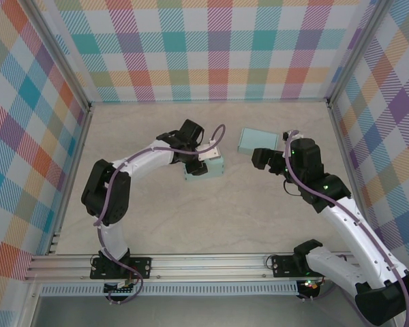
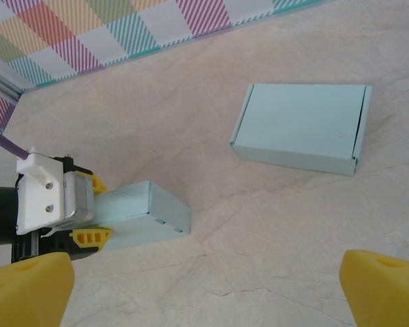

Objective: Fold the paper box

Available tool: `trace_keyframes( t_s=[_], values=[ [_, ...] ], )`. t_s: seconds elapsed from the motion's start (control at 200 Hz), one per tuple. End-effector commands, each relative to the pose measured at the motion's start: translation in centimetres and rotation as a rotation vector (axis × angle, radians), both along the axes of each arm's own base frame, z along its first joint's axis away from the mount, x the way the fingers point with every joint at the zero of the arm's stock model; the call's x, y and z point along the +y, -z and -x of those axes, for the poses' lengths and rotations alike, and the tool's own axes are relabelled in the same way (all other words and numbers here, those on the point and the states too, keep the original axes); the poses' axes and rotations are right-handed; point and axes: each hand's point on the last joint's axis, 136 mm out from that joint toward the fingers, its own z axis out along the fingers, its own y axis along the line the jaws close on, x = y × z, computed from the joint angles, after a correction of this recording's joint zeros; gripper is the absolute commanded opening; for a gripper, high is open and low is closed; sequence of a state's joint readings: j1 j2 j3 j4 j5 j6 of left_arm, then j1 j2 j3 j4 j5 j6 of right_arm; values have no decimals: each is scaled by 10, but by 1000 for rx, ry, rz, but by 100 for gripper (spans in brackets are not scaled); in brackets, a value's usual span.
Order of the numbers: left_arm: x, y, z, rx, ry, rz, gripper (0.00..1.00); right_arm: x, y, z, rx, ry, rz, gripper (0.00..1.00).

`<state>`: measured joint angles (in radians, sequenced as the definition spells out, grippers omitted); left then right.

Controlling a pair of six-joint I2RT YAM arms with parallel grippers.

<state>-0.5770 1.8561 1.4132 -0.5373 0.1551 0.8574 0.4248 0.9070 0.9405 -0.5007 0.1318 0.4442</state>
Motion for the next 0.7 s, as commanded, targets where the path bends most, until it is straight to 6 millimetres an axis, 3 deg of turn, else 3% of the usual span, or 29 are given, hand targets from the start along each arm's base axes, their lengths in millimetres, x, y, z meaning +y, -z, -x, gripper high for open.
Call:
trace_keyframes(
  t_s=[0.0, 0.115, 0.34, 0.44, 0.695],
  values=[
    [8, -4, -5, -21, 2, -45, 46, -4, 3, -1, 6, 25, -5, 100],
    [12, -5, -12, -76, -6, -84, 37, -5, 4, -2, 9, 27, 2, 100],
    [21, -9, -39, -319, -30, -160, 37, -9, 3, -2, 5, 49, 8, 100],
    [14, -19, -59, -469, -45, -146, 37, -10, 3, -1, 5, 55, 9, 100],
    [5, 0, -96, -674, -11, -215, 37, -12, 3, 2, 12, 62, 15, 100]
  ],
)
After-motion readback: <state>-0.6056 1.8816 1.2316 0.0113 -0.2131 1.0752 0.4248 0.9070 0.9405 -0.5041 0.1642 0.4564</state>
